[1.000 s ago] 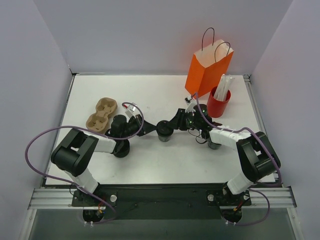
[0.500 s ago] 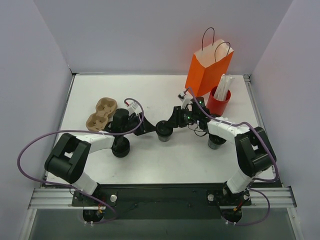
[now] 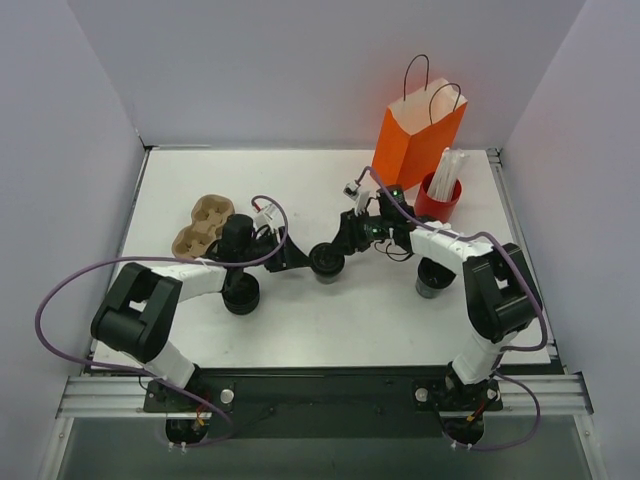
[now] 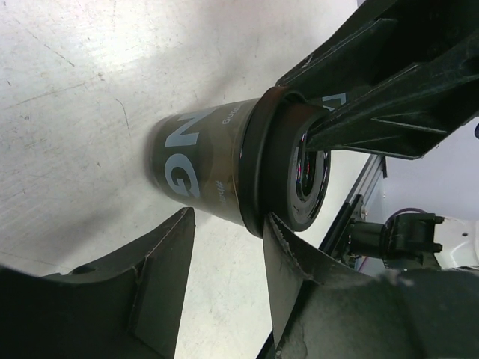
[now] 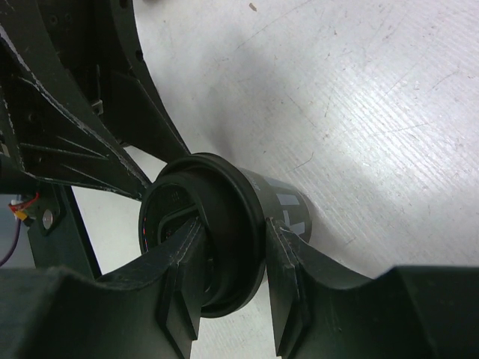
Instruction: Pack the takeout coffee
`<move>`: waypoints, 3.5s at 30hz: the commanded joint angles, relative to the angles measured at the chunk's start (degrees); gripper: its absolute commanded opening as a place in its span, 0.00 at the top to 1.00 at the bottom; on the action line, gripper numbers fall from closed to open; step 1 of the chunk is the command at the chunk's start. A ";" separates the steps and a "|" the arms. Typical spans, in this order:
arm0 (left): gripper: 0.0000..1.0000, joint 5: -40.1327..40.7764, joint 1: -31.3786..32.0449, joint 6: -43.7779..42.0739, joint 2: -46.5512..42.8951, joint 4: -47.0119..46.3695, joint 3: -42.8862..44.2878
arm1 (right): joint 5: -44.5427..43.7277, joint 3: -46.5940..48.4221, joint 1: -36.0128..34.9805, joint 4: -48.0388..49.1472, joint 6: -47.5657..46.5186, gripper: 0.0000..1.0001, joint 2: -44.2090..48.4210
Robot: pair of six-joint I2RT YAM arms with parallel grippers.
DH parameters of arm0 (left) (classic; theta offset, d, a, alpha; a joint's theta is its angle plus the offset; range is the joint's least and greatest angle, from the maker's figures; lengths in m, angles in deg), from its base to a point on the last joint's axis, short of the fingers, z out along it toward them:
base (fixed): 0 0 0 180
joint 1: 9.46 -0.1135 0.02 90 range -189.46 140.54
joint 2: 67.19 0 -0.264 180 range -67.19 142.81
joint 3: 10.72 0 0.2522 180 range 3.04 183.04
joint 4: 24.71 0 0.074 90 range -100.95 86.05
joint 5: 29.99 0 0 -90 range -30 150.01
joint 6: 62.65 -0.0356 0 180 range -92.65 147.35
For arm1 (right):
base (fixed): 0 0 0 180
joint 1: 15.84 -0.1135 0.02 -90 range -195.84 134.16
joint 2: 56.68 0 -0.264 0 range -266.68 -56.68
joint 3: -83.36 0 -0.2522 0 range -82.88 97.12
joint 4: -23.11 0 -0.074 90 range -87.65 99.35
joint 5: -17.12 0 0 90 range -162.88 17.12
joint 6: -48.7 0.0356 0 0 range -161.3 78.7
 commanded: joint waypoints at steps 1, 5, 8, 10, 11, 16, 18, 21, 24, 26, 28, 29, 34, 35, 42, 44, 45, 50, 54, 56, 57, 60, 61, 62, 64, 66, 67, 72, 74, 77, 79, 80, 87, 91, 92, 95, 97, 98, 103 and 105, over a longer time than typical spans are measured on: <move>0.46 -3.93 -1.52 2.51 -0.56 -8.54 0.26 | 1.71 1.06 -1.66 -15.43 -9.29 0.85 -5.60; 0.43 -2.44 -3.90 2.53 -2.92 -7.58 0.97 | 3.82 5.54 -1.74 -22.19 -12.63 0.85 -8.33; 0.43 -1.91 -3.91 0.42 -3.55 -4.51 2.81 | 5.05 7.75 -1.74 -24.93 -14.57 0.85 -9.48; 0.44 -1.91 -3.82 0.23 -3.63 -4.24 2.47 | 5.31 7.66 -1.74 -24.94 -15.01 0.85 -9.21; 0.44 -2.00 -3.73 0.23 -3.98 -4.59 1.25 | 5.40 7.49 -1.74 -24.94 -15.36 0.85 -9.13; 0.45 -2.35 -3.55 1.20 -5.04 -8.27 -3.42 | 5.14 7.66 -1.74 -24.94 -15.45 0.85 -9.30; 0.48 -2.97 -3.12 1.82 -5.04 -10.03 -5.08 | 5.05 7.75 -1.74 -24.85 -15.10 0.85 -9.65; 0.48 -3.14 -1.89 1.82 -4.69 -10.91 -6.23 | 4.53 7.57 -1.74 -24.76 -14.92 0.85 -9.65; 0.48 -3.14 -0.57 1.90 -3.55 -12.40 -6.76 | 4.00 7.31 -1.74 -24.50 -14.57 0.85 -9.39; 0.49 -3.32 -0.21 2.86 -2.85 -13.98 -7.82 | 3.91 7.22 -1.74 -24.32 -14.31 0.85 -9.30; 0.49 -3.67 -0.13 3.40 -2.41 -15.66 -8.34 | 3.91 7.22 -1.74 -24.23 -14.13 0.85 -9.30; 0.49 -3.76 -0.21 3.40 -2.49 -15.66 -8.26 | 3.82 7.14 -1.74 -24.15 -14.13 0.85 -9.39; 0.50 -2.88 0.31 2.08 -2.14 -14.43 -8.61 | 3.12 6.61 -1.66 -23.27 -13.25 0.85 -9.39; 0.51 -2.88 0.49 1.99 -1.88 -14.43 -9.22 | 2.94 6.43 -1.66 -23.18 -13.16 0.85 -9.30; 0.54 -0.51 2.95 2.17 -1.44 -16.54 -12.82 | 0.75 1.08 -1.83 -15.45 -8.86 0.85 -6.23; 0.56 0.19 4.18 2.17 -0.74 -16.98 -13.35 | -0.91 -0.41 -1.74 -13.17 -7.37 0.85 -5.44; 0.59 0.89 4.62 2.25 -0.47 -17.68 -13.79 | -1.62 -1.12 -1.74 -12.29 -6.84 0.85 -5.09; 0.55 1.43 5.32 3.40 0.50 -19.71 -14.59 | -4.79 -7.36 -1.74 -4.29 -3.76 0.85 -1.40; 0.48 3.71 4.97 0.59 -2.92 -10.08 -10.47 | -6.90 -8.24 -1.74 -3.32 -2.53 0.85 0.71; 0.42 7.12 4.89 -1.17 -6.52 -5.23 -7.58 | -7.43 -8.94 -1.74 -2.09 -1.04 0.85 2.38; 0.40 8.71 4.97 -1.69 -8.01 -0.16 -6.77 | -7.95 -9.73 -1.83 -1.48 -0.60 0.85 2.82; 0.35 13.81 5.06 -2.93 -13.12 6.90 -4.92 | -9.01 -10.53 -1.74 0.63 2.30 0.85 3.44; 0.34 14.52 5.24 -2.32 -15.13 7.71 -4.92 | -9.79 -11.14 -1.83 1.25 3.35 0.85 3.44; 0.32 14.78 5.41 -1.79 -16.11 7.98 -5.18 | -10.15 -11.67 -1.83 1.95 5.62 0.85 3.62; 0.30 15.05 6.46 0.05 -18.73 7.54 -6.50 | -11.46 -13.86 -1.83 5.10 8.01 0.85 4.23; 0.29 15.93 7.60 1.11 -20.32 7.10 -7.37 | -12.52 -15.45 -1.83 8.79 11.87 0.85 5.02; 0.29 15.93 8.65 2.16 -20.60 6.75 -7.64 | -13.05 -16.93 -1.83 10.12 13.19 0.85 5.11; 0.29 18.56 11.39 4.45 -19.46 4.55 -7.99 | -15.42 -19.84 -2.45 15.83 17.85 0.85 5.90; 0.29 18.30 11.74 5.15 -18.14 3.33 -7.91 | -16.65 -20.81 -2.88 16.46 18.47 0.85 6.60; 0.30 18.74 12.09 6.56 -16.21 0.88 -8.87 | -17.53 -21.87 -3.32 17.69 19.62 0.85 7.57; 0.31 19.35 12.09 7.35 -15.33 -0.63 -9.66 | -18.41 -22.75 -3.68 18.04 19.97 0.85 8.10; 0.32 19.27 12.09 7.44 -14.89 -1.24 -9.75 | -18.76 -23.10 -3.76 18.04 20.15 0.85 8.36; 0.43 19.18 12.18 8.14 -10.76 -4.85 -10.89 | -22.02 -26.44 -4.91 21.90 22.78 0.85 9.24; 0.46 20.32 11.83 7.53 -9.44 -4.85 -10.98 | -22.55 -27.40 -5.26 22.35 22.79 0.85 9.42; 0.46 20.50 11.65 7.44 -9.09 -4.59 -10.90 | -22.55 -27.58 -5.26 22.35 22.70 0.85 9.16; 0.46 19.54 10.34 7.09 -8.65 -4.33 -10.28 | -22.46 -27.84 -5.26 22.09 22.26 0.85 8.81; 0.45 17.96 9.29 6.56 -8.99 -4.24 -9.67 | -22.37 -27.85 -5.17 21.91 21.91 0.85 8.89; 0.45 17.43 8.06 6.21 -9.17 -4.15 -9.40 | -22.46 -27.85 -5.26 21.82 21.82 0.85 8.98; 0.45 13.39 6.21 3.58 -8.56 -3.36 -6.86 | -22.72 -27.23 -5.17 21.03 21.38 0.86 8.89; 0.44 12.33 5.94 3.14 -8.38 -3.53 -6.24 | -22.81 -26.97 -5.17 20.68 21.38 0.86 8.63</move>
